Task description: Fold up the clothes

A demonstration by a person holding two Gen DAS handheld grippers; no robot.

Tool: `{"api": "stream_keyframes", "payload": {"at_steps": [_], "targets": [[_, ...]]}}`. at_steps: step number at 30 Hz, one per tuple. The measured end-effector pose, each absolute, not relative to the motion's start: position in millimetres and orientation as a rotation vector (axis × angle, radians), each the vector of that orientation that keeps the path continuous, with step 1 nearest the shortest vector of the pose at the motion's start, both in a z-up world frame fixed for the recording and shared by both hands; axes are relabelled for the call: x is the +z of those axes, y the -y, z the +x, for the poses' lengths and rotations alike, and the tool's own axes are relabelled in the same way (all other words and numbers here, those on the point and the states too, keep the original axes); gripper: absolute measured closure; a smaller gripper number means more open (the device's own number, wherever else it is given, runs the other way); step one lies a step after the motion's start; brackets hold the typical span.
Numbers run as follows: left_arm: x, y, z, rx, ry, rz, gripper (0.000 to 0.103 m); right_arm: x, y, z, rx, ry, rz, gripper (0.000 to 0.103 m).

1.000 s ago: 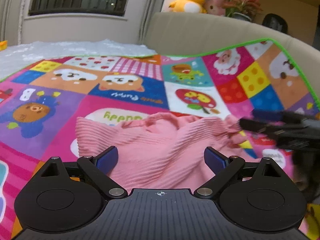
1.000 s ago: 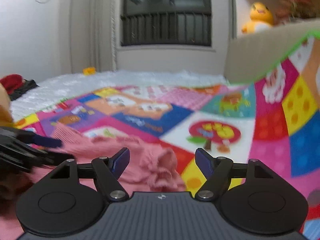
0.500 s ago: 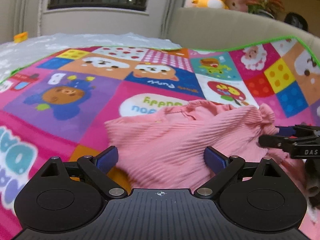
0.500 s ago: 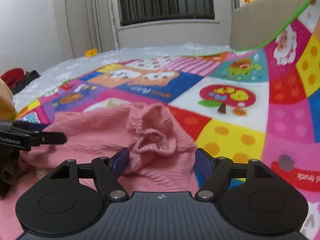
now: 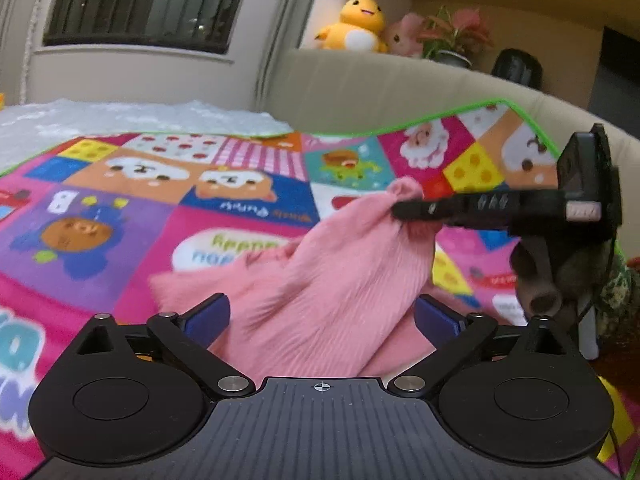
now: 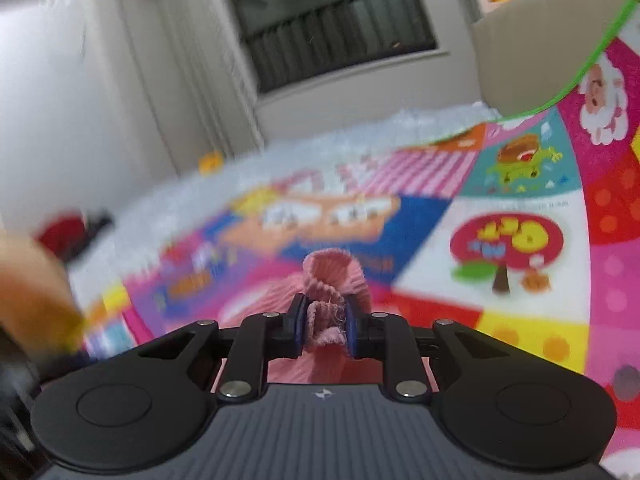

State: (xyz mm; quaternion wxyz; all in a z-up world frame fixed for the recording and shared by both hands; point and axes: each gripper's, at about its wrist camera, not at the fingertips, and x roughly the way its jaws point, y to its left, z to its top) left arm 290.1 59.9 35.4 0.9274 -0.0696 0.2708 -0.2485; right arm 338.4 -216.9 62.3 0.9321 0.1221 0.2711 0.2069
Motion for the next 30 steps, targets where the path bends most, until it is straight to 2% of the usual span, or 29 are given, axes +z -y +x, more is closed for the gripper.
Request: {"api": "stream_keyframes", "payload": {"at_steps": [2, 6, 9, 13, 16, 20, 26, 30], "targets": [[28, -60, 307, -0.482, -0.594, -0.162, 0.001, 68, 226, 347, 0.404, -0.558, 0.301, 0.086], [5, -68, 336, -0.416, -0.684, -0.214, 0.002, 35, 234, 351, 0.323, -0.683, 0.233, 0.086], [-6, -83, 340, -0.413, -0.687, -0.272, 0.002, 5, 240, 342, 0.31, -0.753, 0.195, 0.089], [-6, -98, 338, -0.388, -0.691, -0.306, 0.002, 13, 240, 328, 0.308, -0.707, 0.134, 0.089], [-1, -107, 319, -0.37, -0.697, -0.304, 0.001, 29, 239, 310, 0.296, -0.647, 0.058, 0.079], [0, -120, 270, -0.398, -0.708, -0.335, 0.001, 38, 262, 267, 0.293, -0.6, 0.036, 0.051], [-3, -131, 191, -0.365, -0.704, -0.378, 0.001, 22, 291, 198, 0.223, -0.634, 0.022, 0.036], [3, -113, 149, -0.337, -0.714, -0.259, 0.001, 23, 285, 145, 0.303, -0.624, -0.09, 0.035]]}}
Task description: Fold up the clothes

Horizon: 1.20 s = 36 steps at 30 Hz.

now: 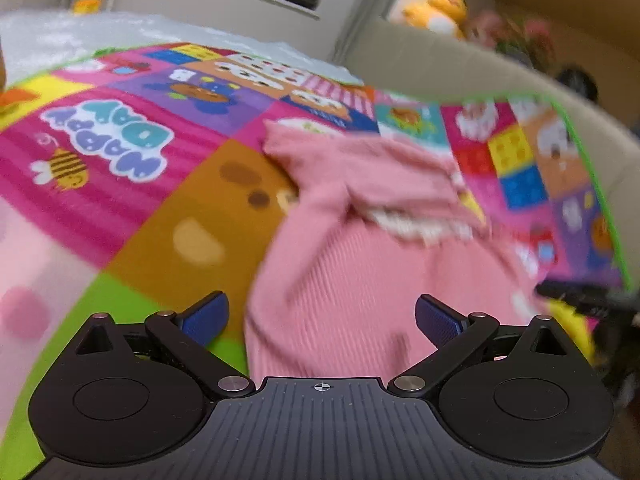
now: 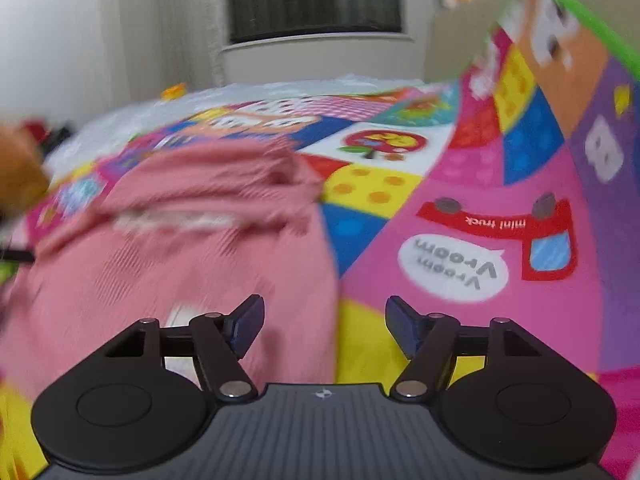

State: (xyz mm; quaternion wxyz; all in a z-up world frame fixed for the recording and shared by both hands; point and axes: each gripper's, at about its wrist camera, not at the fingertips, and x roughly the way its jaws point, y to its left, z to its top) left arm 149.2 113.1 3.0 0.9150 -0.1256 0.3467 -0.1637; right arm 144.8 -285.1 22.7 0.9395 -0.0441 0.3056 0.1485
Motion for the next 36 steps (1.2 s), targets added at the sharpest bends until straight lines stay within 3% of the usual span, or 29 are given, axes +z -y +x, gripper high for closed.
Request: {"api": "stream_keyframes", "payload": {"at_steps": [5, 13, 15, 16, 17, 24, 29, 34, 36], "targets": [[12, -85, 108, -0.333, -0.715, -0.127, 0.0, 33, 252, 72, 0.517, -0.541, -0.312, 0.02], [11, -41, 49, -0.355, -0.604, 0.014, 0.0, -16, 209, 27, 0.571, -0.432, -0.563, 0.02], [2, -29, 40, -0.365, -0.599, 0.073, 0.0, -17, 204, 27, 0.532, -0.374, -0.549, 0.025], [-3, -24, 38, -0.363, -0.596, 0.103, 0.0, -16, 202, 26, 0.488, -0.331, -0.555, 0.042], [-7, -20, 35, -0.358, -0.588, 0.137, 0.0, -12, 201, 28, 0.432, -0.293, -0.552, 0.05], [-15, -9, 45, -0.228, -0.488, 0.331, 0.0, 23, 222, 46, 0.275, -0.222, -0.42, 0.049], [-3, -38, 66, -0.089, -0.456, 0.346, 0.0, 4, 218, 45, 0.3, -0.284, -0.578, 0.031], [-7, -61, 69, -0.016, -0.463, 0.379, 0.0, -22, 217, 42, 0.271, -0.274, -0.762, 0.031], [-8, -67, 66, -0.007, -0.469, 0.373, 0.0, -10, 224, 46, 0.254, -0.26, -0.694, 0.042]]}}
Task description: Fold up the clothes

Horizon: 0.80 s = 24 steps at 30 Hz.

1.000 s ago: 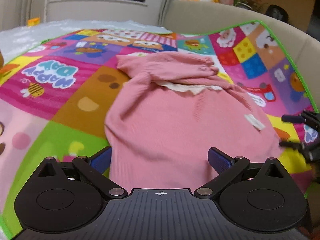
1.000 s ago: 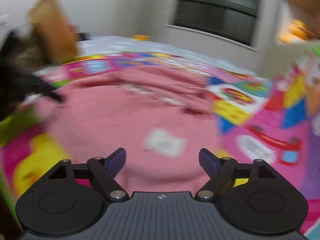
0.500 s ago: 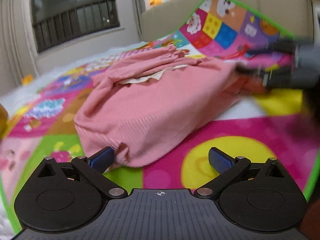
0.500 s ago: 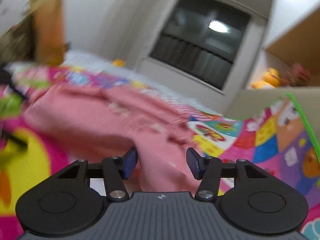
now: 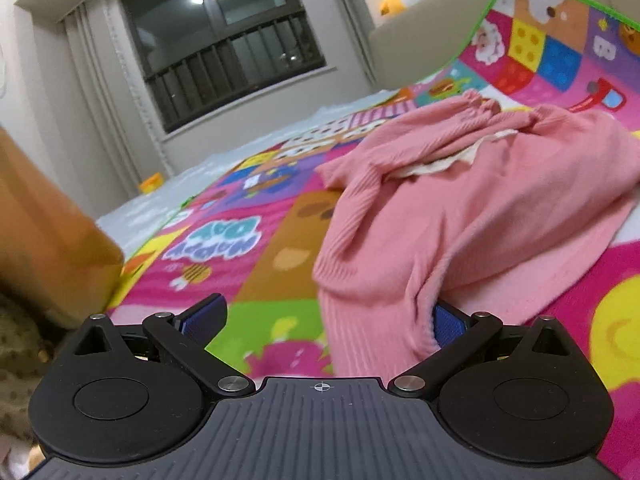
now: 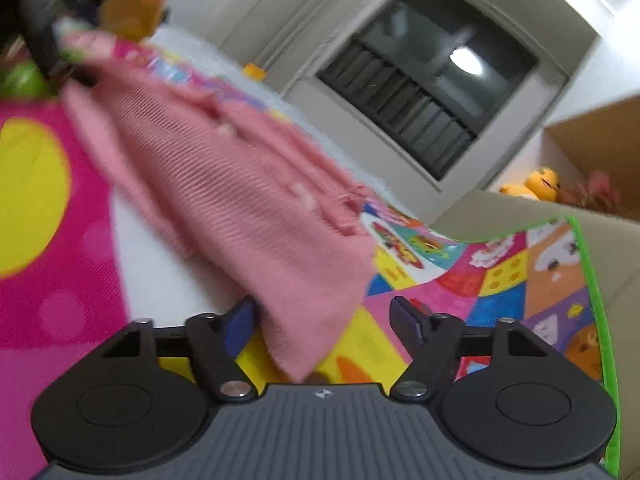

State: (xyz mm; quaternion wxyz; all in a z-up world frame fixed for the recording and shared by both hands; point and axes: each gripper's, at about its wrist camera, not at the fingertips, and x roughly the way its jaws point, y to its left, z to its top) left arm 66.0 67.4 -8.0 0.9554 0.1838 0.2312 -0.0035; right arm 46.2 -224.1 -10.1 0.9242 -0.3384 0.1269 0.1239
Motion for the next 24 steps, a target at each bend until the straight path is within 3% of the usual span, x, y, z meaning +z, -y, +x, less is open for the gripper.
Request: {"api": "stream_keyframes", "payload": {"at_steps": [2, 6, 10, 12, 13, 14, 18, 24], "targets": [[0, -72, 59, -0.001, -0.441, 0.328, 0.0, 10, 234, 52, 0.228, -0.237, -0.574, 0.049], [27, -78, 49, -0.005, -0.36, 0.189, 0.0, 35, 247, 61, 0.153, -0.21, -0.435, 0.05], [42, -58, 55, -0.137, -0.353, 0.125, 0.0, 15, 238, 71, 0.201, -0.306, -0.5, 0.05], [37, -38, 56, -0.209, -0.365, 0.198, 0.0, 8, 232, 72, 0.235, -0.316, -0.502, 0.065], [32, -28, 56, -0.232, -0.373, 0.248, 0.0, 15, 235, 72, 0.229, -0.302, -0.461, 0.09], [28, -20, 56, -0.245, -0.379, 0.299, 0.0, 23, 239, 73, 0.223, -0.288, -0.421, 0.097], [11, -11, 60, -0.219, -0.405, 0.412, 0.0, 69, 265, 66, 0.157, -0.166, -0.287, 0.097], [16, -48, 73, 0.003, -0.404, 0.373, 0.0, 81, 289, 64, 0.108, -0.145, -0.324, 0.089]]}}
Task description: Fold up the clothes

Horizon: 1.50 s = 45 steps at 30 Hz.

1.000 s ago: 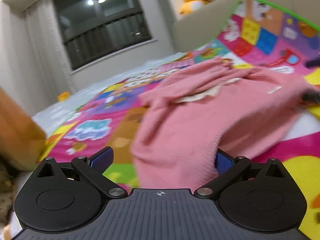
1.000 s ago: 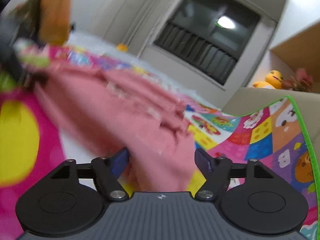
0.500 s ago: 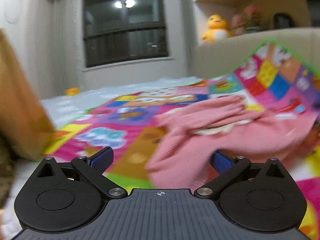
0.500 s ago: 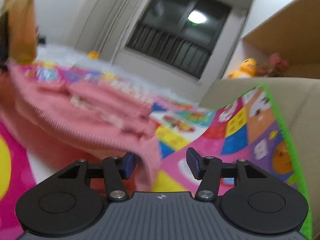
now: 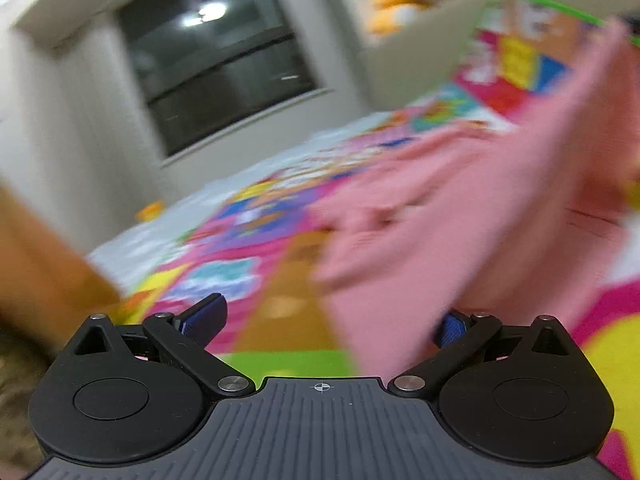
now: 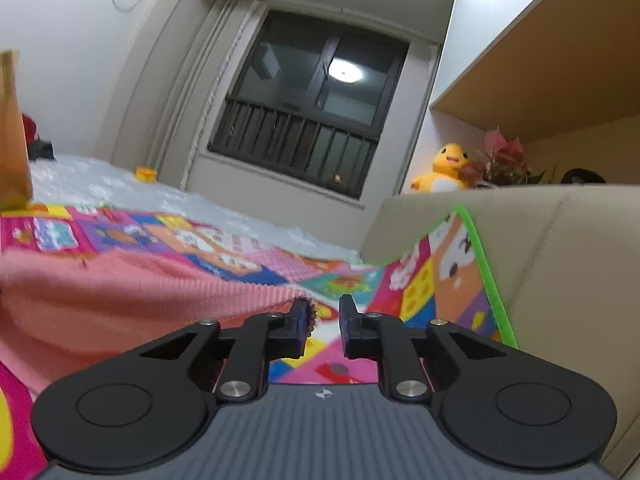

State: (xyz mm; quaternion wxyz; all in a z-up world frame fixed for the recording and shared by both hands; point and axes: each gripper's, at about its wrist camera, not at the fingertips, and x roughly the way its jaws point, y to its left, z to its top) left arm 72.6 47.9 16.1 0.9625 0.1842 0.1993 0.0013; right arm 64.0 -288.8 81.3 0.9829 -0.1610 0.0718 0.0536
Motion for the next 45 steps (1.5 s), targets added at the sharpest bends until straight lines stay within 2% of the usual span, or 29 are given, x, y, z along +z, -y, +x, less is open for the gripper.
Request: {"api": "stream_keyframes", "payload": {"at_steps": [4, 8, 13, 18, 22, 24, 25, 27, 28, 29, 31, 34, 39, 45], "targets": [[33, -70, 68, 0.051, -0.398, 0.268, 0.0, 59, 295, 67, 0.143, -0.237, -0.31, 0.089], [46, -51, 44, -0.185, -0.375, 0.195, 0.0, 43, 290, 63, 0.168, -0.281, -0.309, 0.089], [45, 34, 36, -0.475, -0.334, 0.328, 0.0, 56, 289, 68, 0.154, -0.239, -0.299, 0.089], [14, 116, 61, -0.547, -0.355, 0.572, 0.0, 65, 291, 66, 0.158, -0.225, -0.316, 0.089], [1, 130, 86, -0.521, -0.383, 0.641, 0.002, 67, 297, 60, 0.157, -0.223, -0.337, 0.089], [8, 121, 95, -0.552, -0.412, 0.57, 0.018, 66, 300, 57, 0.159, -0.225, -0.348, 0.089], [12, 114, 98, -0.572, -0.438, 0.517, 0.03, 65, 302, 57, 0.161, -0.229, -0.346, 0.089], [17, 105, 105, -0.577, -0.467, 0.462, 0.042, 63, 306, 57, 0.162, -0.238, -0.34, 0.089], [18, 102, 108, -0.564, -0.472, 0.458, 0.057, 61, 307, 57, 0.162, -0.242, -0.336, 0.089], [19, 100, 111, -0.55, -0.476, 0.455, 0.078, 60, 308, 55, 0.173, -0.249, -0.339, 0.089], [18, 98, 116, -0.501, -0.469, 0.462, 0.093, 58, 308, 52, 0.193, -0.261, -0.344, 0.089], [36, 88, 120, -0.477, -0.443, 0.371, 0.095, 54, 303, 36, 0.247, -0.252, -0.401, 0.083], [67, 81, 121, -0.473, -0.381, 0.313, 0.095, 35, 261, 5, 0.471, -0.308, -0.556, 0.083], [80, 82, 122, -0.467, -0.353, 0.298, 0.095, 1, 201, 16, 0.551, -0.291, -0.795, 0.083]]}}
